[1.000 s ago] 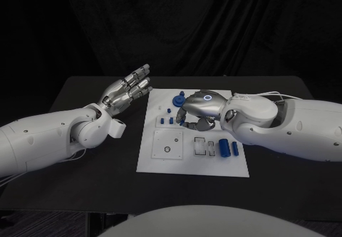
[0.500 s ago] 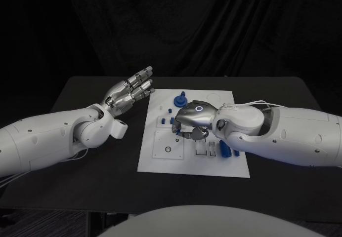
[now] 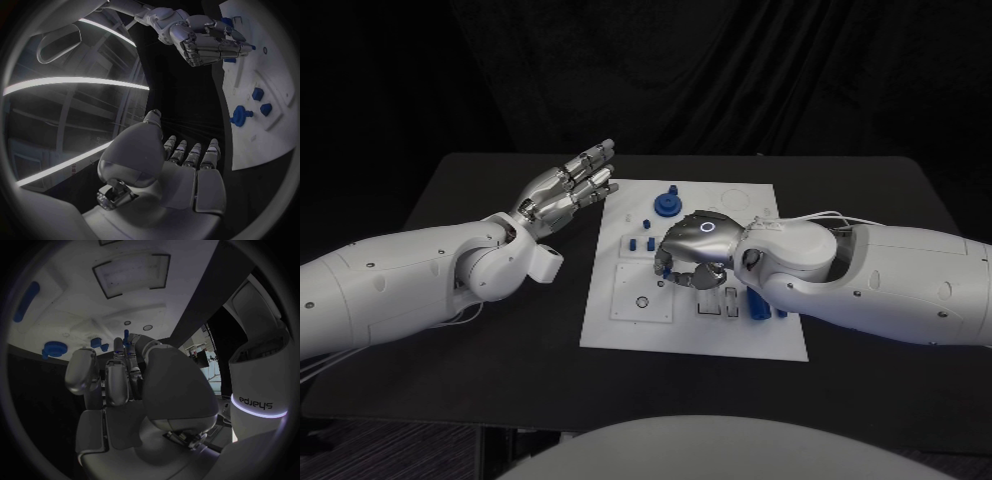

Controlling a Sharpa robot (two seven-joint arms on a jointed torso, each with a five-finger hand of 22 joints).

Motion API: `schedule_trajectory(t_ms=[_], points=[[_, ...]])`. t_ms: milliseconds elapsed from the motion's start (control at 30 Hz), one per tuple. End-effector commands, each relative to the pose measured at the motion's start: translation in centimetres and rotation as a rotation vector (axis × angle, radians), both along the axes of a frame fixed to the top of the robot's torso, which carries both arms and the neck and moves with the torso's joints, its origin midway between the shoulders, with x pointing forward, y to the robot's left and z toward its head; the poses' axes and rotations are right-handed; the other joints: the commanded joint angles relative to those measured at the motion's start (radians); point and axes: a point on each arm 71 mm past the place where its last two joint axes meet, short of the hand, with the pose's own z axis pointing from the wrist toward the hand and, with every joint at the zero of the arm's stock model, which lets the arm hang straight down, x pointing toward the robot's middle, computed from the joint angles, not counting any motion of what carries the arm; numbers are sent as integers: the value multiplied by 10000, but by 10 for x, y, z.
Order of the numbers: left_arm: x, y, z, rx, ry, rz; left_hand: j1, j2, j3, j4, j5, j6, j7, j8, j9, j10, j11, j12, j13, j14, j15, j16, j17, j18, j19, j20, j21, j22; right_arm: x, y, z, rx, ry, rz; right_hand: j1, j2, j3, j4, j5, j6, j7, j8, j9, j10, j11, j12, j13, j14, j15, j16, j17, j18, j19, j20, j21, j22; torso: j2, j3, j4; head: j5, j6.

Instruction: Assemble the parts on the task board

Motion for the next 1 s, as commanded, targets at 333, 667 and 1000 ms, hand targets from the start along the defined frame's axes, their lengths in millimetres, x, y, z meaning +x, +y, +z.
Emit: schedule_trajectory(t_ms=[333,667,1000], points=[[-2,-1,-2,-149,2,-133,34,47,-6,-66,48,-82,17,21,-11,-21,81,48,14,8,-68,-31,-14,91,7,-69,-30,-49,5,-3,-7,-180,-31,-131,65,-75,9,-66,4,1,70,-72,-17,42,4,-39,-20,229,-4,15,-14,-76,21,15,-57,1593,23,-14,11,13,-2],[-2,0,-2,-156,-16,-99,27,57,-24,-74,42,-198,-101,-5,-28,-23,109,51,14,5,-77,-32,-15,93,2,-81,-35,-65,6,0,-10,-192,15,-98,55,-79,6,-67,3,-4,67,-80,-19,33,6,-50,-26,227,-3,10,-21,-76,21,17,-56,1593,7,-16,4,7,-2],[-3,0,-3,-148,7,-103,26,63,-28,-77,44,-212,-136,-8,-28,-25,113,50,13,7,-77,-31,-14,94,-2,-84,-37,-77,4,3,-11,-180,46,2,57,-70,11,-74,5,3,60,-83,-19,43,0,-52,-30,223,-4,2,-30,-75,20,19,-60,1591,17,2,6,11,-2]])
